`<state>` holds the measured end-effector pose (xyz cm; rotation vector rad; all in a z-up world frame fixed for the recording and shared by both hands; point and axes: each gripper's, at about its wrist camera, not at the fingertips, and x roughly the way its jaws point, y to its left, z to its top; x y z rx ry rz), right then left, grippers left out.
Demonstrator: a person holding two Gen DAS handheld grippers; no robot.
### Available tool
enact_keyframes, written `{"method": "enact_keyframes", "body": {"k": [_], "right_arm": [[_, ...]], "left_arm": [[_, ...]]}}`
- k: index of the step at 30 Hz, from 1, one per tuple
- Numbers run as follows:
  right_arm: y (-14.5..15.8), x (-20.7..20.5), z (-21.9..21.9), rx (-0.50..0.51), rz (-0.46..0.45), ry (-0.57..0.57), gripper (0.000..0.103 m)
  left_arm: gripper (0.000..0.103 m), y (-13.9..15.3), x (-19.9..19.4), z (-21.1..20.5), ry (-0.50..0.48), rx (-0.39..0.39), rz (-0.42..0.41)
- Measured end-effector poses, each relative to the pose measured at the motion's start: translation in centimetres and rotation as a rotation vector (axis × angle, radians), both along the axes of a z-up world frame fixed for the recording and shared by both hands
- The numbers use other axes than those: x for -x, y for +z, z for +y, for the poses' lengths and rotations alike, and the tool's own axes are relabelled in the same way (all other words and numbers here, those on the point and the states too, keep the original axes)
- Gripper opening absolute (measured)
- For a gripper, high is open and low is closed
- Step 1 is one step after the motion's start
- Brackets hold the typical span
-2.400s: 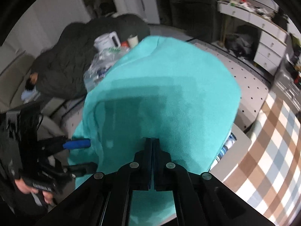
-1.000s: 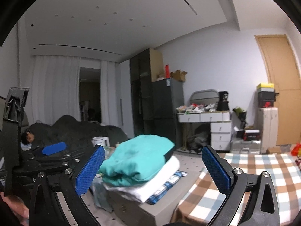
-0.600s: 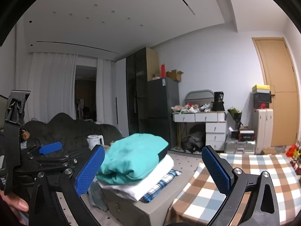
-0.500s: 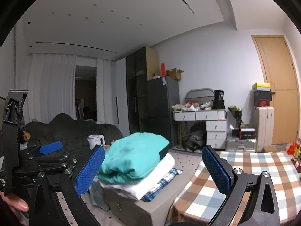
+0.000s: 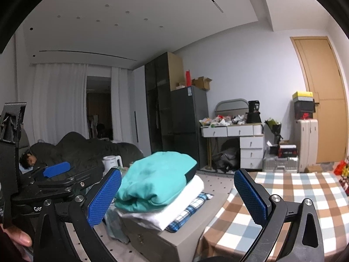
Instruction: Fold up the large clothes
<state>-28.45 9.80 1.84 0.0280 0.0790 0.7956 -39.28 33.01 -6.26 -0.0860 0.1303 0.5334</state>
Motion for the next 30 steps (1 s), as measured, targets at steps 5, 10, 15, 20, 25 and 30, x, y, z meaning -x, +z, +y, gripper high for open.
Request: {"method": "enact_keyframes", "body": {"k": [5,10,15,20,25,30], "right_arm": [[-0.05,0.21,-0.29,-0.012,-0.007,0.004,0.103],[-0.12,0.47,-0.2,-0.008,-0.02,0.013,0.103],[-0.28,0.38,-0.34,-0.013,-0.002,0.018,0.103],[-0.32,0.32,-0.59,-0.019,0.006,0.018,0.103],[-0.41,0.35,-0.68,-0.02,0.005,0.02,0.103],[-0.38,0.34,-0.68,-0.019,0.009,0.021,0.103]], "left_arm": [[0.102,0.08,0.07,-0.23,-0.01,0.0,0.002],[0.102,0.37,0.06,-0.21,-0.007,-0.006,0.005],[0.102,0.47,0.17,-0.17,-0.004,-0.011,0.008],[0.102,0.6,-0.28,0.16,-0.012,-0.01,0.017],[0.102,0.71,-0.37,0.31,-0.019,-0.009,0.021],[0.102,0.76,-0.19,0.25,-0.022,-0.012,0.021]]}}
